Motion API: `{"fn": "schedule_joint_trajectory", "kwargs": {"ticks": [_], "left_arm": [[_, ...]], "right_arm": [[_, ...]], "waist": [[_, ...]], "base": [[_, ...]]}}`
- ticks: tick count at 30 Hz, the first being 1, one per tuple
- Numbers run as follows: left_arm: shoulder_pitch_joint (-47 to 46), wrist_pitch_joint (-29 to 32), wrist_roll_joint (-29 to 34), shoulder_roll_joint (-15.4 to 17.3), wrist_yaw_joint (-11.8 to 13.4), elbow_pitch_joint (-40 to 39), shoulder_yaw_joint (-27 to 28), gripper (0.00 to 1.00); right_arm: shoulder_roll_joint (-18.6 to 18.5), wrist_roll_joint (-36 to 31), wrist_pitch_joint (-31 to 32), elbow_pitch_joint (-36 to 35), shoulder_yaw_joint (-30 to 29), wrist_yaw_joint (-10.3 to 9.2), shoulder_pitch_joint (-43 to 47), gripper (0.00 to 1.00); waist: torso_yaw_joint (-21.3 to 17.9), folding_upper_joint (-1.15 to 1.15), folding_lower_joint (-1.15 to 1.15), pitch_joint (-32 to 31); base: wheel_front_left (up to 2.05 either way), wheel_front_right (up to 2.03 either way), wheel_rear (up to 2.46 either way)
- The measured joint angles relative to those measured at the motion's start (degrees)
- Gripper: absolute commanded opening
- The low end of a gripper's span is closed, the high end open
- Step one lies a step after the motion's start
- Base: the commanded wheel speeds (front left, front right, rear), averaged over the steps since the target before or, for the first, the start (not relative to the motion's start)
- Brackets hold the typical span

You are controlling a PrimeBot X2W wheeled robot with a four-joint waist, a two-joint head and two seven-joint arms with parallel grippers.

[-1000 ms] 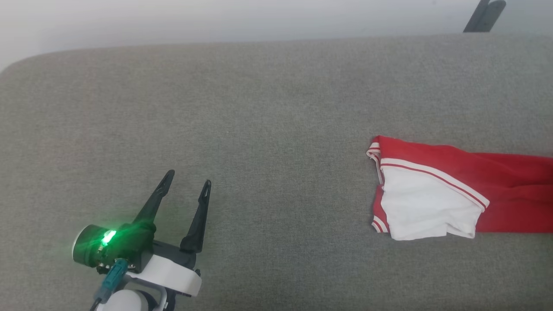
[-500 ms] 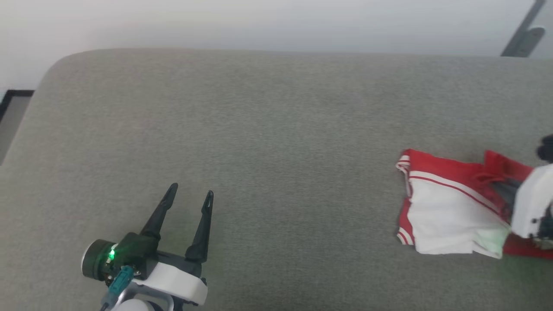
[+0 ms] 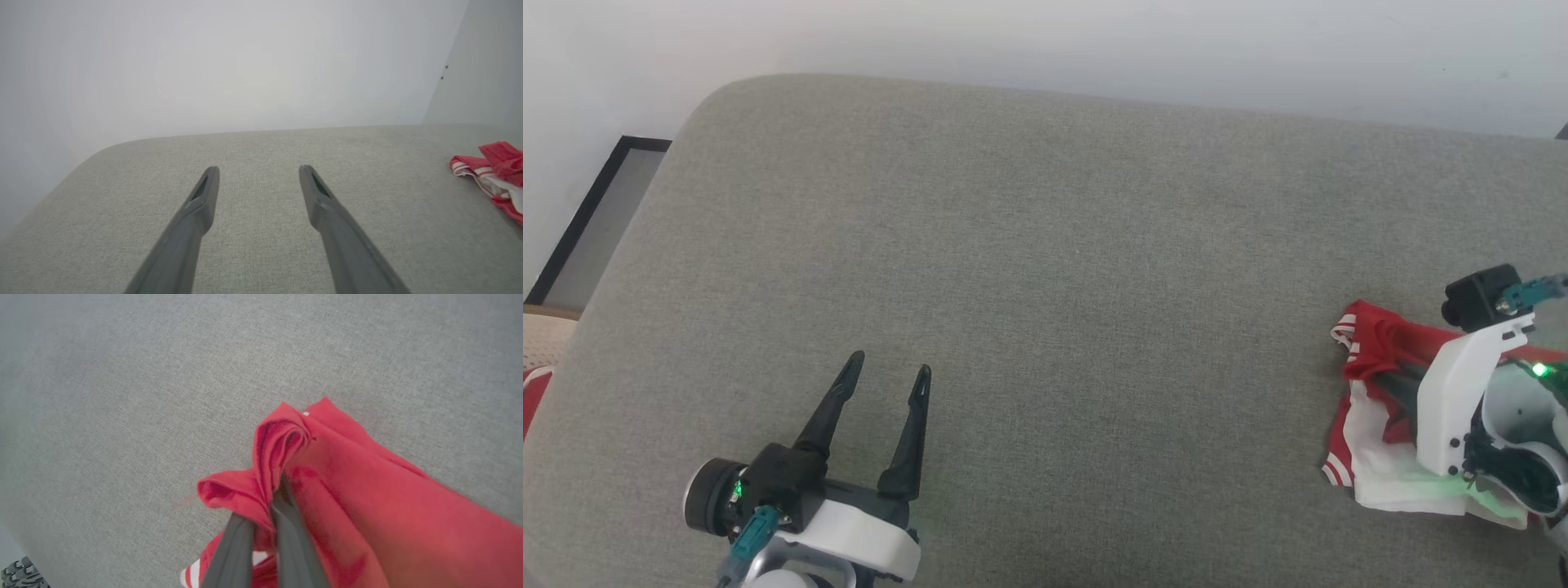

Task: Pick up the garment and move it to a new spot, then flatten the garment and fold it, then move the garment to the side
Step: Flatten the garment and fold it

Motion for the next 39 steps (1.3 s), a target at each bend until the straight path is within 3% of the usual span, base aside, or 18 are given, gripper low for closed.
{"fn": "schedule_joint_trajectory", "kwargs": {"ticks": [7, 9, 10, 11, 23, 32, 39], "left_arm": [[0.0, 0.0, -0.1, 0.1, 0.0, 0.2, 0.6, 1.0], [0.0, 0.0, -0.2, 0.1, 0.0, 0.4, 0.6, 1.0], [0.0, 0.0, -0.2, 0.1, 0.0, 0.4, 0.6, 1.0], [0.0, 0.0, -0.2, 0.2, 0.0, 0.5, 0.6, 1.0], [2.3, 0.0, -1.1, 1.2, 0.0, 2.4, 2.1, 1.0], [5.5, 0.0, -2.9, 1.4, 0.0, 3.8, 4.0, 1.0], [6.5, 0.0, -4.7, 1.6, 0.0, 5.2, 6.0, 1.0]], "right_arm": [[2.3, -1.1, -0.8, 2.8, -0.6, 0.0, 0.9, 0.0], [3.0, -1.9, -1.8, 3.1, -0.4, 0.0, 0.9, 0.45], [3.2, -2.1, -2.2, 3.3, -0.3, 0.0, 0.9, 0.85], [3.4, -2.3, -2.7, 3.4, -0.1, 0.0, 0.8, 1.0], [2.9, -3.0, -17.5, 3.7, 0.2, 0.0, -0.1, 1.0], [2.6, -1.3, -29.5, 7.8, -0.6, 0.0, 3.1, 1.0], [3.7, -5.0, -37.9, 11.8, -2.3, -0.01, 4.4, 1.0]], "waist": [[-0.5, 0.0, 0.0, -0.1], [-1.0, 0.0, 0.0, -0.2], [-1.3, 0.0, 0.0, -0.3], [-1.6, 0.0, 0.0, -0.4], [-6.6, 0.0, 0.0, -3.5], [-10.3, 0.0, 0.0, -8.0], [-12.6, 0.0, 0.0, -10.1]], "base": [[0.0, 0.0, 0.0], [0.0, 0.0, 0.0], [0.0, 0.0, 0.0], [0.0, 0.0, 0.0], [0.0, 0.0, 0.0], [0.0, 0.0, 0.0], [0.0, 0.0, 0.0]]}}
